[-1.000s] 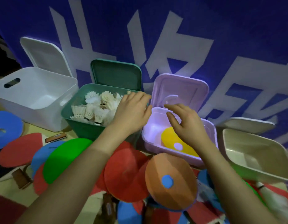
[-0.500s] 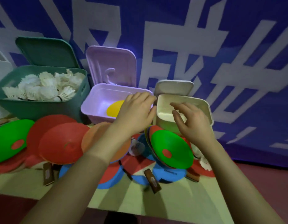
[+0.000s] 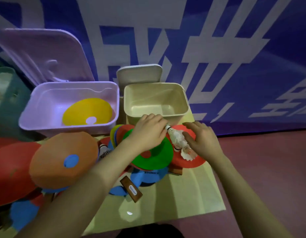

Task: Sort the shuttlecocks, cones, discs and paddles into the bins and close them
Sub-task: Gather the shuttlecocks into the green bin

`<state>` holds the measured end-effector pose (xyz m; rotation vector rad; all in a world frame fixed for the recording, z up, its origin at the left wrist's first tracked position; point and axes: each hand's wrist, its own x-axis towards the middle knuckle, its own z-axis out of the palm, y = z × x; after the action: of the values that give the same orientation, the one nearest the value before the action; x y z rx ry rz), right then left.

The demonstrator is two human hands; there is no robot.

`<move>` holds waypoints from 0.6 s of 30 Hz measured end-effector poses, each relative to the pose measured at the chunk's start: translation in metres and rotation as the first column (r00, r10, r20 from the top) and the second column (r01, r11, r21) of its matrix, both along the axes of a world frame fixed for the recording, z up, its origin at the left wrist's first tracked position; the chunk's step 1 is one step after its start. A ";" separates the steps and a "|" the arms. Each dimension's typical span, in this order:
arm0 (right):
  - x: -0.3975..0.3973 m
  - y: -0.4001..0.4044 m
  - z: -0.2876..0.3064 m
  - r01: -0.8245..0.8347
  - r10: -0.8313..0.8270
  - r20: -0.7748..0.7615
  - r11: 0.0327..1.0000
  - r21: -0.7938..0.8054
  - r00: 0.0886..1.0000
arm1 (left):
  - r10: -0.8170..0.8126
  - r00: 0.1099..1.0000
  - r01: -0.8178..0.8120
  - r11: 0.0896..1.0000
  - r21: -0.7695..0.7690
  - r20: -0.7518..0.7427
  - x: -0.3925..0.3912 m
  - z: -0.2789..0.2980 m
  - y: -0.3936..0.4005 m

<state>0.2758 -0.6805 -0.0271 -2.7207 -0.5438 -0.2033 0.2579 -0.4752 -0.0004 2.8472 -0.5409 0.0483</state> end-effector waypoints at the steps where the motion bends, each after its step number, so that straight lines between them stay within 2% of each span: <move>1: 0.001 -0.008 -0.010 0.029 -0.031 -0.052 0.999 -0.045 0.998 | -0.012 0.999 0.012 1.000 0.005 -0.035 0.003 -0.008 -0.006; 5: 0.004 -0.033 -0.039 0.065 -0.107 -0.265 0.985 -0.162 0.958 | -0.011 0.988 0.018 0.999 0.046 -0.154 0.011 -0.040 -0.031; 7: 0.008 -0.041 -0.050 0.046 -0.098 -0.304 0.984 -0.173 0.948 | -0.014 0.976 0.024 0.999 0.043 -0.216 0.017 -0.054 -0.044; 9: 0.013 -0.047 -0.058 0.025 -0.061 -0.254 0.990 -0.140 0.965 | -0.012 0.969 0.022 0.999 0.041 -0.247 0.023 -0.064 -0.055; 12: 0.017 -0.053 -0.074 -0.029 0.015 -0.156 0.996 -0.089 0.988 | 0.008 0.977 -0.001 1.000 0.032 -0.212 0.029 -0.078 -0.068; 15: 0.017 -0.057 -0.083 -0.030 0.036 -0.110 0.998 0.053 0.993 | 0.047 0.985 -0.050 0.999 -0.020 -0.165 0.031 -0.088 -0.074; 18: 0.016 -0.062 -0.084 -0.050 0.062 -0.067 0.986 0.161 0.996 | 0.062 0.982 -0.074 0.995 -0.060 -0.178 0.032 -0.092 -0.072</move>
<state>0.2923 -0.7425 -0.1106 -2.5438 -0.5580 -0.1281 0.2897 -0.5471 -0.0924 2.7693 -0.3972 -0.1696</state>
